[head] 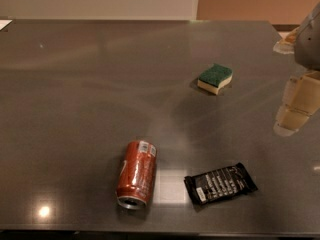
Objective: Place coke can upright
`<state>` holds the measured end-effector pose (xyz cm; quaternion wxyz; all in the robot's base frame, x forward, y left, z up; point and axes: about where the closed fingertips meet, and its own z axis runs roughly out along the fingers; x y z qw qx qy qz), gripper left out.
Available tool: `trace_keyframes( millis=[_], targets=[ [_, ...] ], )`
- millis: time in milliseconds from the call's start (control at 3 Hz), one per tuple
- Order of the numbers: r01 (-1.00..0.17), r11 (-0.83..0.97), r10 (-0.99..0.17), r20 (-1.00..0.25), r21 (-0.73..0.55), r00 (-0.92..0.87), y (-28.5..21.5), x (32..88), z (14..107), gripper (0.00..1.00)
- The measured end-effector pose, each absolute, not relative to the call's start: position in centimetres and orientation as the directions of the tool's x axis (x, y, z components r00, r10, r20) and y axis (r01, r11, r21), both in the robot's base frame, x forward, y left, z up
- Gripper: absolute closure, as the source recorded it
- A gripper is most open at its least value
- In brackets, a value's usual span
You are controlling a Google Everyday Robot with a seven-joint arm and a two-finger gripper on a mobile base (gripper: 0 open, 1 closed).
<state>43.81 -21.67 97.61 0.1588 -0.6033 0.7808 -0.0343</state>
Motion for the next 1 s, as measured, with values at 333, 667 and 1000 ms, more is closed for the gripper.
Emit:
trace_keyframes(
  millis=[333, 667, 1000],
  targets=[
    [-0.931, 0.27, -0.953, -0.207, -0.245, -0.222, -21.7, 43.8, 97.6, 0.0],
    [-0.947, 0.21, -0.968, -0.184, -0.243, -0.168, -20.4, 44.0, 97.6, 0.0],
    [-0.968, 0.077, -0.984, -0.174, -0.241, -0.035, -16.7, 44.2, 98.0, 0.0]
  ],
)
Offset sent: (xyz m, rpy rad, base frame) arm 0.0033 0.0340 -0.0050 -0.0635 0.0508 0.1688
